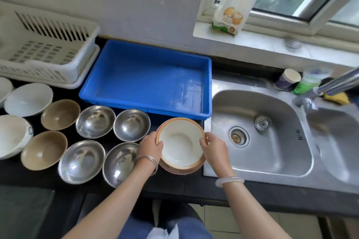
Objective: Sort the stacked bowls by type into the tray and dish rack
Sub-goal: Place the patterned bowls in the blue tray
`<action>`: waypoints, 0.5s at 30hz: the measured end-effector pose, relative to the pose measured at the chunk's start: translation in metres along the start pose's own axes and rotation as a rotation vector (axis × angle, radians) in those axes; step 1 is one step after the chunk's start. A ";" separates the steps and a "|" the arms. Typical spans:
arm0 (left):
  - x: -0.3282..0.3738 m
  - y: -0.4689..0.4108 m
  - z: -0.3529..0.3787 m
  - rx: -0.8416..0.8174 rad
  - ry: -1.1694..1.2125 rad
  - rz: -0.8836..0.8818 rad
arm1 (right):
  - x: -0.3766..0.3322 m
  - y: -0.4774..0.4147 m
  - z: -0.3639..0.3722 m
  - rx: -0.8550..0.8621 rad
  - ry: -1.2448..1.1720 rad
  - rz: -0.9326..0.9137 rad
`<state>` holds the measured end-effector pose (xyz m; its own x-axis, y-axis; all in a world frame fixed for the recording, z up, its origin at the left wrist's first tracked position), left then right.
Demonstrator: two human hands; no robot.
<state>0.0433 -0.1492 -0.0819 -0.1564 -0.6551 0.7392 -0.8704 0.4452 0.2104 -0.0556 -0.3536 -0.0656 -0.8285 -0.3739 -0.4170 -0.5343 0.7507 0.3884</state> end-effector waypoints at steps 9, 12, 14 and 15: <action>0.010 -0.015 -0.020 0.064 -0.218 0.084 | -0.003 0.019 0.004 0.103 -0.036 0.060; 0.016 -0.014 -0.022 0.096 -0.176 0.105 | -0.003 0.020 0.004 0.074 -0.087 0.074; 0.022 -0.016 -0.024 0.100 -0.129 0.121 | -0.001 0.021 0.001 0.056 -0.108 0.072; 0.027 -0.017 -0.026 0.097 -0.108 0.126 | -0.001 0.021 -0.003 0.060 -0.116 0.067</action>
<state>0.0665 -0.1586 -0.0492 -0.3114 -0.6618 0.6820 -0.8809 0.4702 0.0540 -0.0665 -0.3395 -0.0548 -0.8349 -0.2593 -0.4855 -0.4651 0.8040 0.3704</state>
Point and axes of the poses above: each hand's wrist, its own y-axis away from the middle knuckle, its own z-axis out of the palm, x = y × z, the point moved 9 cm from there along -y, towards the middle knuckle, and after that the axes turned 15 degrees about z, right-handed, at the moved point
